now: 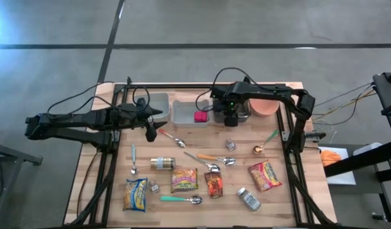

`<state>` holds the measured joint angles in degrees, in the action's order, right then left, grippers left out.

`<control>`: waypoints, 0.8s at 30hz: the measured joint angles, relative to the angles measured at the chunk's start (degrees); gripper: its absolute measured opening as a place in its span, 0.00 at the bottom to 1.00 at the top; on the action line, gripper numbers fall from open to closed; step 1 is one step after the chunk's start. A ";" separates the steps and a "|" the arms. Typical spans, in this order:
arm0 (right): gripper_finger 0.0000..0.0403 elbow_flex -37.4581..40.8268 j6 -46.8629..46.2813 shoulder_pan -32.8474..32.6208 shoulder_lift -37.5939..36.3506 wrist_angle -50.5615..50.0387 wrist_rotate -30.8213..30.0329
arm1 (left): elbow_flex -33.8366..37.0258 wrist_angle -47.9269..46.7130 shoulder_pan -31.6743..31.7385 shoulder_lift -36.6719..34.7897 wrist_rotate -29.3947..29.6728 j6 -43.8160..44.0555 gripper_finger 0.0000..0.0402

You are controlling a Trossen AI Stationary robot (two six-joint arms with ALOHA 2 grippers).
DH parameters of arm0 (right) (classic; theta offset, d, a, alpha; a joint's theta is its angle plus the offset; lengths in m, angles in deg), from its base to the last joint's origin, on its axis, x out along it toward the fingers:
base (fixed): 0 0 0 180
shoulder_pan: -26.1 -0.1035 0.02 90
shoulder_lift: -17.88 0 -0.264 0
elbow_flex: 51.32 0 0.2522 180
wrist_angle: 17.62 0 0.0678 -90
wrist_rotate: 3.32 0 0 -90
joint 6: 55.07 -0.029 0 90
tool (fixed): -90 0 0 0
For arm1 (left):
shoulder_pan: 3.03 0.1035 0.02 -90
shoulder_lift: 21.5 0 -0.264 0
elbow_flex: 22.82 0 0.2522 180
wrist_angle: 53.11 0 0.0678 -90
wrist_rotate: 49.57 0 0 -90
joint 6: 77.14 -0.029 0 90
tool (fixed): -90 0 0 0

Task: Pick & Place Food Item
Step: Put the black spoon into the black bin

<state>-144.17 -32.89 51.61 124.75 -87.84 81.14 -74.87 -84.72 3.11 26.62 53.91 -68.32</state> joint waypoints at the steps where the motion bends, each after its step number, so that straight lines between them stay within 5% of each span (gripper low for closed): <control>1: 0.03 0.19 -0.18 0.23 0.14 0.12 -0.14 | 0.00 0.00 0.01 0.00 0.00 0.00 0.65; 24: 0.03 0.42 -1.10 0.44 0.15 0.95 1.09 | 0.00 0.00 0.01 0.00 0.22 -0.39 0.65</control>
<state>-143.75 -33.99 52.05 124.90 -86.89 82.24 -74.87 -84.72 3.12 26.62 54.13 -68.71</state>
